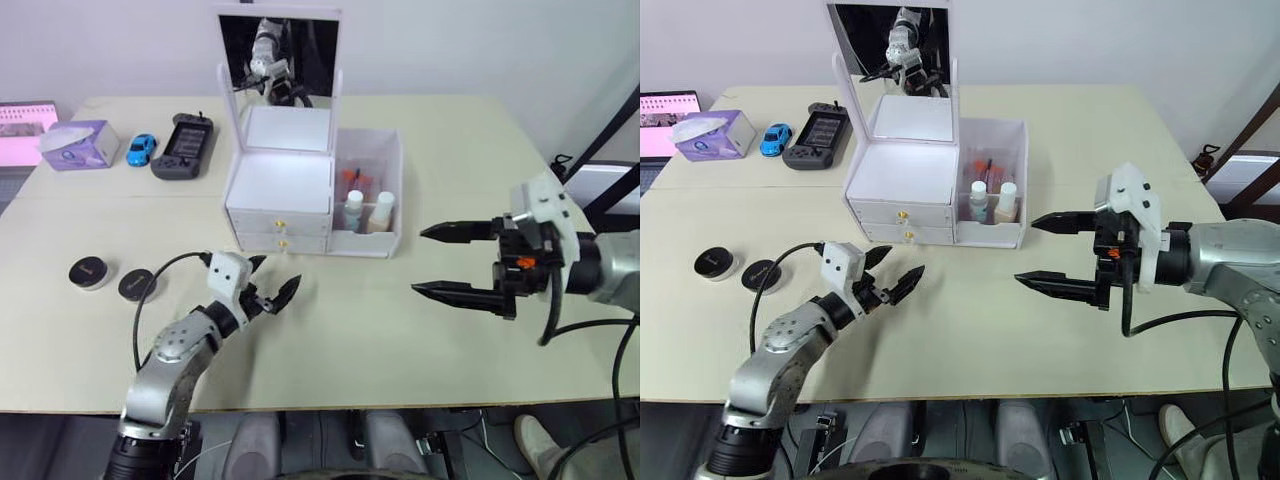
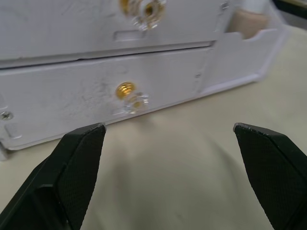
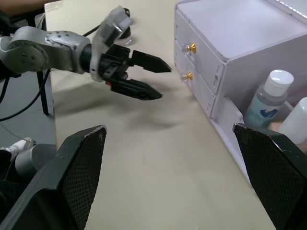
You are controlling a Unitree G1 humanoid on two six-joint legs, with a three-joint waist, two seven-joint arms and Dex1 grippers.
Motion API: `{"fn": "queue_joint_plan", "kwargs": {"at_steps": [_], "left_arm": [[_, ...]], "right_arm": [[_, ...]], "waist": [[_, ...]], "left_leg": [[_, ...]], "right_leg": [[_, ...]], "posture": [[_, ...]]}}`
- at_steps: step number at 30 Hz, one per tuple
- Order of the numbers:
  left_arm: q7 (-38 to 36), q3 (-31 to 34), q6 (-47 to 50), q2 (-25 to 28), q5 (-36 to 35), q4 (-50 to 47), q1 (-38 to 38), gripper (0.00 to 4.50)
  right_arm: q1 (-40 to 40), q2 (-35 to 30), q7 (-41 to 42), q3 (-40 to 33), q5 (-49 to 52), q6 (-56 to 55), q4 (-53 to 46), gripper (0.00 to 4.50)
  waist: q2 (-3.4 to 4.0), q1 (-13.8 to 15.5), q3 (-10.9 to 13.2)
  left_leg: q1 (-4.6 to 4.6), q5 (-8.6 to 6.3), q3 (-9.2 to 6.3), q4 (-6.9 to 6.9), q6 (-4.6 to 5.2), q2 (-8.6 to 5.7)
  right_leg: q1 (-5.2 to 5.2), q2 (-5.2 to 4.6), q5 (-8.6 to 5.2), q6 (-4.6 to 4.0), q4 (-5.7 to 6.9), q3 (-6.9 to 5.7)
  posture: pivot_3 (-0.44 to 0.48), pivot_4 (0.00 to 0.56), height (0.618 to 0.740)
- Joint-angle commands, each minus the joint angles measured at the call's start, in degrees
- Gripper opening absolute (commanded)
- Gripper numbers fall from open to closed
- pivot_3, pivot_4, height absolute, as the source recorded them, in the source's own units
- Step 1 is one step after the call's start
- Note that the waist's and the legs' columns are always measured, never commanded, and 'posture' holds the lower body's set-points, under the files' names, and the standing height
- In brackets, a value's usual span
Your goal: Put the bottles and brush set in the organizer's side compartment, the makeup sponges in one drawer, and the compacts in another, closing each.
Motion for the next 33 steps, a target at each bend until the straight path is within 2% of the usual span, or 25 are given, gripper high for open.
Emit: {"fn": "queue_joint_plan", "kwargs": {"at_steps": [1,3,7,22,25,28,29,33], "left_arm": [[2.5,-0.6,-2.7,-1.9,1.6,-0.6,-0.3,4.48],[4.1,-0.5,-3.6,-3.5,2.3,0.0,-0.6,4.48],[5.3,-1.6,-6.6,-4.9,4.6,2.0,-1.7,2.61],[6.5,-3.8,-10.5,-6.9,8.6,6.8,-5.9,2.61],[6.6,-3.7,-10.6,-6.9,9.2,7.4,-6.1,1.68],[6.5,-3.7,-10.7,-6.9,9.2,7.6,-6.2,0.19],[6.5,-3.7,-10.8,-6.9,9.3,7.6,-6.2,0.04],[6.3,-3.9,-10.9,-6.6,9.3,7.1,-5.9,0.04]], "right_arm": [[-1.9,-0.9,0.2,-0.1,-0.2,-1.1,-0.3,4.5],[-2.9,-1.0,0.3,0.3,0.8,-0.1,0.2,4.5],[-3.4,-1.5,0.8,1.1,0.1,-0.4,0.6,4.5],[-4.2,-1.5,0.4,2.0,-0.9,-0.8,0.9,4.5],[-4.1,-1.5,0.2,1.9,-1.0,-0.7,0.7,4.5],[-4.1,-1.4,0.0,1.9,-1.0,-0.7,0.6,4.5],[-4.1,-1.4,-0.1,2.0,-1.0,-0.7,0.6,4.5],[-4.1,-1.2,-0.3,2.4,-1.3,-1.0,0.6,4.5]], "waist": [[0.0,0.1,0.0],[0.0,0.1,0.0],[0.0,0.1,0.0],[0.0,0.2,0.0],[0.0,0.2,0.0],[0.02,0.3,0.0],[0.02,0.3,0.0],[0.02,0.3,0.0]], "left_leg": [[-0.01,0.0,-0.02,-0.03,0.0,0.0],[-0.01,0.0,-0.03,-0.08,0.0,0.0],[-0.01,0.0,-0.03,-0.13,0.0,-0.01],[-0.03,0.0,-0.04,-0.05,0.0,-0.02],[-0.06,0.0,-0.04,-0.01,0.0,-0.02],[-0.06,0.0,-0.04,0.01,0.0,-0.02],[-0.06,0.0,-0.05,0.01,0.0,-0.03],[-0.06,0.0,-0.04,0.0,0.0,-0.03]], "right_leg": [[-0.01,0.01,0.0,0.0,0.0,0.0],[-0.01,0.01,0.02,-0.03,0.01,-0.01],[-0.01,0.01,0.03,-0.05,-0.02,-0.01],[-0.01,0.01,0.02,-0.02,-0.01,-0.01],[0.0,0.01,0.01,-0.01,-0.02,-0.01],[0.0,0.01,0.01,-0.01,-0.02,-0.01],[0.02,0.01,0.01,-0.01,-0.02,-0.01],[0.02,0.01,0.01,-0.02,-0.03,-0.01]], "posture": [[0.0,0.15,0.74],[0.0,0.15,0.74],[0.0,0.15,0.74],[0.0,0.15,0.74],[0.0,0.15,0.74],[0.0,0.15,0.74],[0.0,0.15,0.74],[0.0,0.15,0.74]]}}
